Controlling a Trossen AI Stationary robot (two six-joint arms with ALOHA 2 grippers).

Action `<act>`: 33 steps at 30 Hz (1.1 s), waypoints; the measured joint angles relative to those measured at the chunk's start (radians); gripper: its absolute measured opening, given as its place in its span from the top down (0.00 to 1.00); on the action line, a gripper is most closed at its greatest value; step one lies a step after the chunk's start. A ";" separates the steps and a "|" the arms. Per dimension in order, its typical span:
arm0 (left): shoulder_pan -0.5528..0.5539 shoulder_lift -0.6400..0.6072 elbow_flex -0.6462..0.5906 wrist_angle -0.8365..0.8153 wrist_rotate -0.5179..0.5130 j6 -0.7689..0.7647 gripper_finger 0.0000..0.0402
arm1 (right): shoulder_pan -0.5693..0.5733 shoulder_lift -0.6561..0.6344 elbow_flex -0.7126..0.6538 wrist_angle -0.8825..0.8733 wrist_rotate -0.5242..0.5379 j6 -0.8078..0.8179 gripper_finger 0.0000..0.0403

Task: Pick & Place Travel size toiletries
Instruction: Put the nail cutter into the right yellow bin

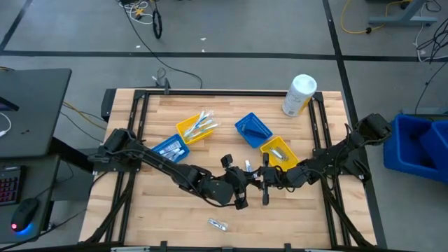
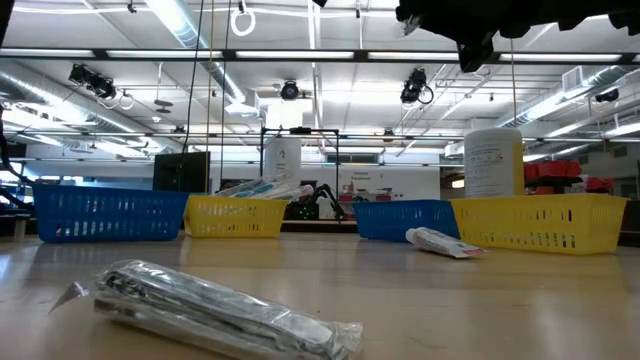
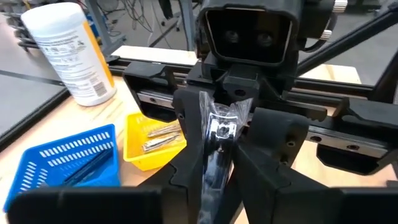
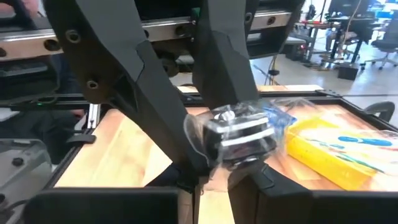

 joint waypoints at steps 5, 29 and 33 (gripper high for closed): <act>0.004 0.000 0.000 -0.005 -0.028 -0.004 0.71 | 0.000 0.000 0.000 -0.017 0.067 -0.001 0.86; 0.021 -0.001 0.000 -0.284 -0.103 -0.298 0.55 | -0.232 -0.479 -0.030 -1.412 0.021 0.740 0.85; 0.023 -0.001 0.000 -0.276 -0.092 -0.303 0.55 | -0.332 -0.459 -0.096 -1.370 -0.112 0.716 0.84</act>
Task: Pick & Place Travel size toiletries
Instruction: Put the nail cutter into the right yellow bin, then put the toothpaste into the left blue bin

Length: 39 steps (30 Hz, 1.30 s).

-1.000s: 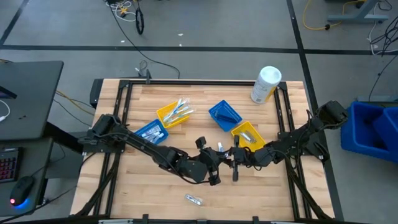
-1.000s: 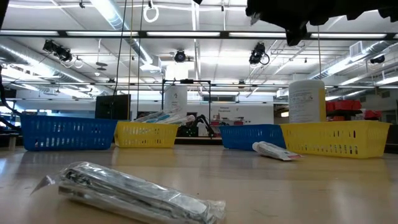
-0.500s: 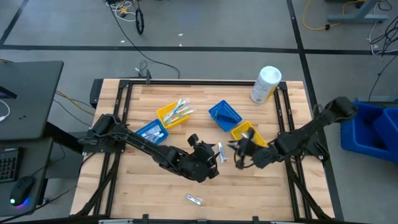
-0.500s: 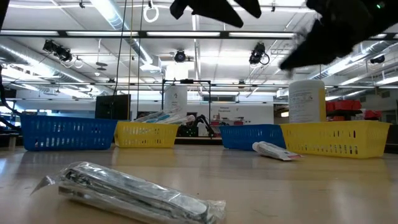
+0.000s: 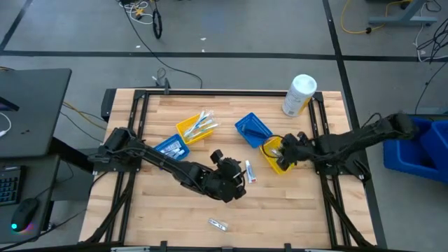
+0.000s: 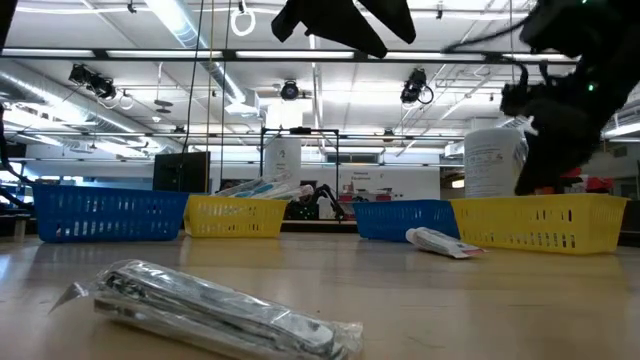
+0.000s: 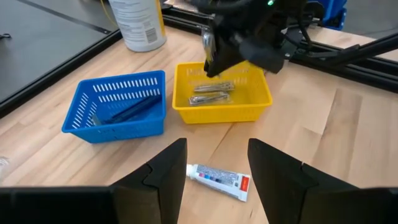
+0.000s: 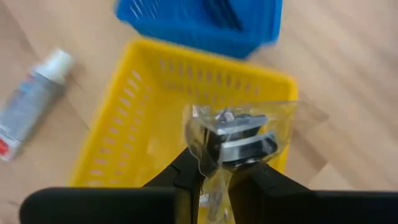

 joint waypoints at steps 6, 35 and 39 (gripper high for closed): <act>-0.001 0.000 0.000 -0.001 0.001 0.003 0.55 | -0.077 0.022 -0.050 0.098 -0.157 -0.086 0.81; -0.039 0.000 -0.018 -0.005 0.441 0.238 0.55 | -0.014 0.046 0.101 0.221 -0.265 -0.262 0.50; -0.061 0.007 -0.054 0.002 0.499 0.217 0.55 | 0.046 0.048 0.101 0.306 -0.289 -0.280 0.49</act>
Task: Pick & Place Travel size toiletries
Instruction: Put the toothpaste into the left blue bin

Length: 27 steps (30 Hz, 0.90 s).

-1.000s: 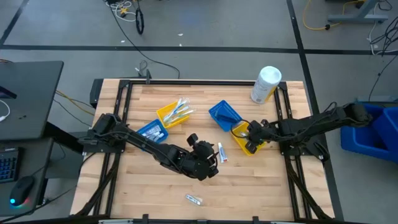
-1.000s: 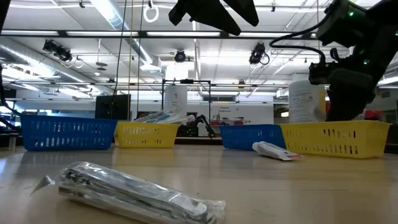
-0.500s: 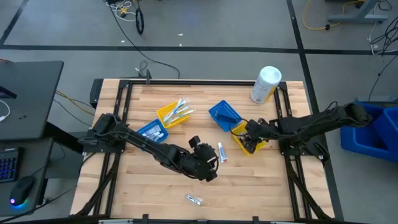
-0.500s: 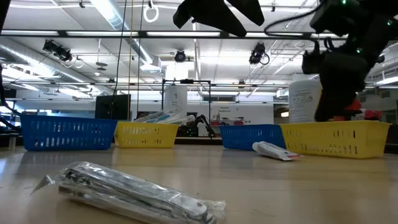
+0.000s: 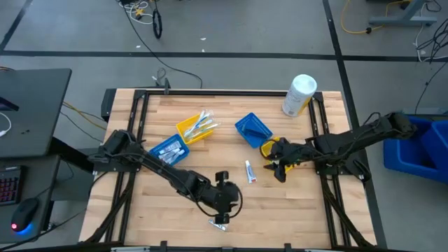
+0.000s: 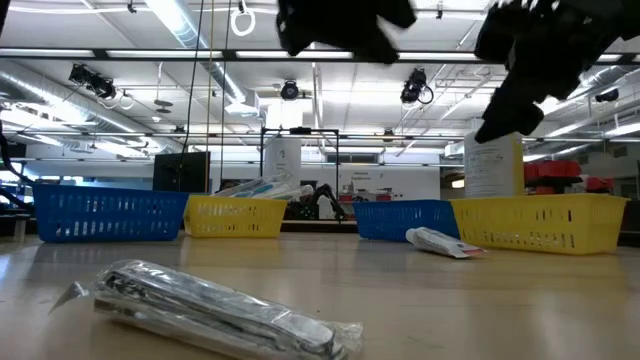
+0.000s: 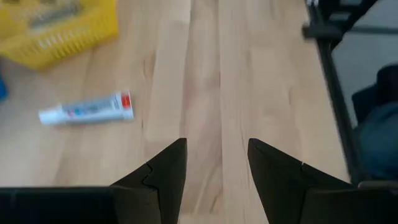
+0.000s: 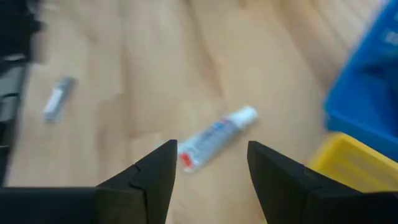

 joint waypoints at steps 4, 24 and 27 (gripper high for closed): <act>-0.025 0.003 -0.056 -0.004 0.003 -0.049 0.55 | 0.068 0.020 0.000 0.098 -0.002 -0.024 0.46; -0.046 0.003 -0.077 0.008 -0.118 -0.107 0.55 | 0.115 0.407 0.001 0.325 0.082 0.213 0.42; -0.045 0.003 -0.077 0.007 -0.158 -0.102 0.55 | 0.070 0.438 0.001 0.335 0.085 0.196 0.41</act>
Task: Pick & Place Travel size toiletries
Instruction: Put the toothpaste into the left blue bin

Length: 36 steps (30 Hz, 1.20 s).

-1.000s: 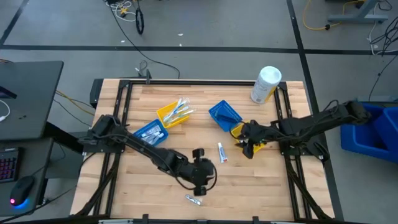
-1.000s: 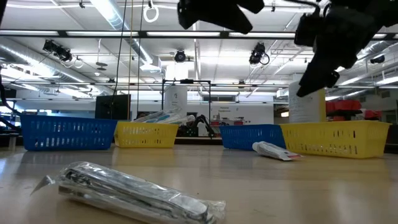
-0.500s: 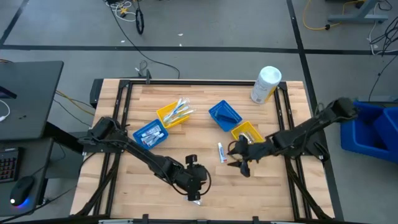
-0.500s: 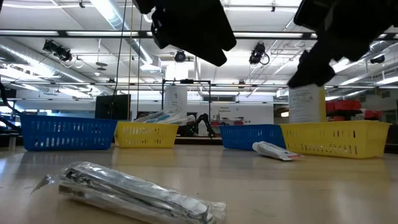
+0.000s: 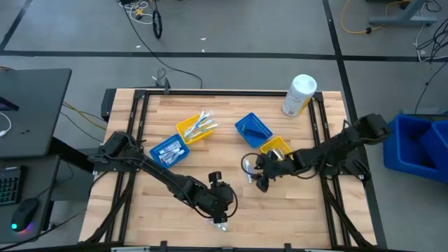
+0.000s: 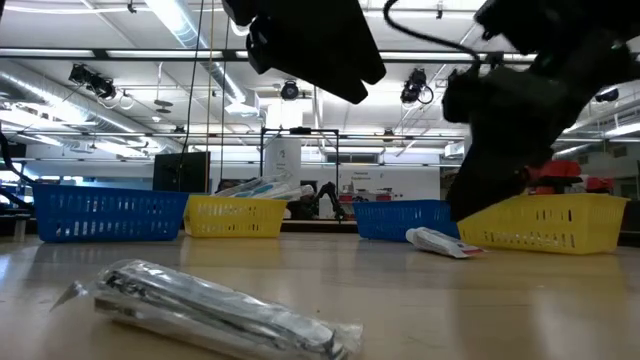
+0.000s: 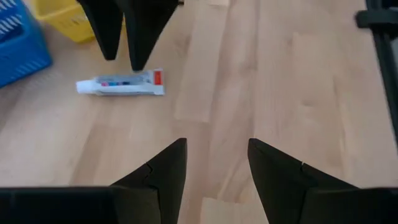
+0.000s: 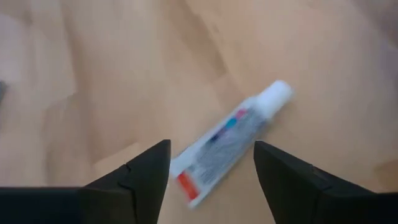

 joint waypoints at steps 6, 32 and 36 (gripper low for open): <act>0.000 0.000 0.000 0.000 -0.008 0.000 0.55 | -0.088 0.048 0.002 0.020 -0.016 -0.010 0.39; 0.000 0.000 0.000 -0.003 -0.004 0.023 0.55 | -0.144 0.177 0.002 0.196 -0.144 -0.142 0.74; 0.000 0.000 0.000 -0.003 0.000 0.022 0.55 | -0.144 0.139 0.001 0.155 -0.150 -0.161 0.76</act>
